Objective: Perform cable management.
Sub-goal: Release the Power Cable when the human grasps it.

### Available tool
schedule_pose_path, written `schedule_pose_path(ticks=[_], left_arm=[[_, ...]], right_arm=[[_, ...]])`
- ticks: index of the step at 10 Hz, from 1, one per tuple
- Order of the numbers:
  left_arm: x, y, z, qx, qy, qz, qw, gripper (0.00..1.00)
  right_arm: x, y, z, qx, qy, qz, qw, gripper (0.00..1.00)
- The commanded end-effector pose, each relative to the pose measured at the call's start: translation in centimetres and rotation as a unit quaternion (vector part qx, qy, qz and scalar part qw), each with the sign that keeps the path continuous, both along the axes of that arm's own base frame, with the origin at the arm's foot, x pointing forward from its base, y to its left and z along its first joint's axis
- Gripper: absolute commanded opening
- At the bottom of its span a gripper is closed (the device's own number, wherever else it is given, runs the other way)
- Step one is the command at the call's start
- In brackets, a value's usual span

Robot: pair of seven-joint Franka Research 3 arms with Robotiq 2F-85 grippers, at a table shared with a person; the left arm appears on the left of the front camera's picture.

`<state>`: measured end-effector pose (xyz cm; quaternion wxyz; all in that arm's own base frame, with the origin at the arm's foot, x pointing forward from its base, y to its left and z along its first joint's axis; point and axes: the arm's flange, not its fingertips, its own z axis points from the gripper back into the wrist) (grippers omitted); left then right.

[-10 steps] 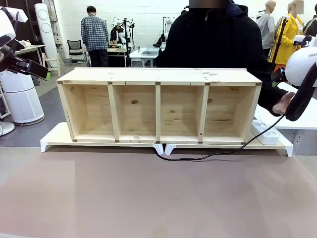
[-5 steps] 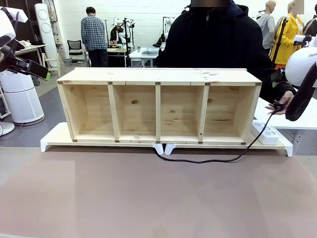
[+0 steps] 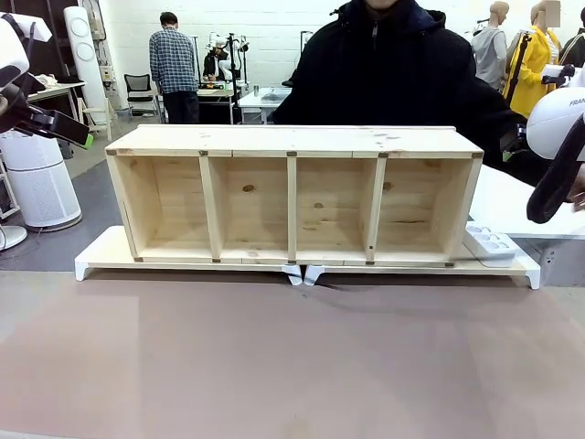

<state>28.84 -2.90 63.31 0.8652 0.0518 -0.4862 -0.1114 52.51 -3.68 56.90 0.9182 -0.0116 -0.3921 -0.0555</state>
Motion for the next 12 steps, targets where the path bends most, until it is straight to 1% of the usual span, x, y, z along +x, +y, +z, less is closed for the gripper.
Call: schedule_pose_path(ticks=[1, 12], left_arm=[[0.19, -0.05, 0.02, 0.001, -0.005, 0.001, 1.000, 1.00], [0.19, -0.05, 0.02, 0.001, -0.005, 0.001, 1.000, 1.00]], right_arm=[[0.01, 0.03, -0.09, 0.000, 0.003, 0.000, 1.000, 1.00], [0.01, 0.03, -0.09, 0.000, 0.003, 0.000, 1.000, 1.00]])
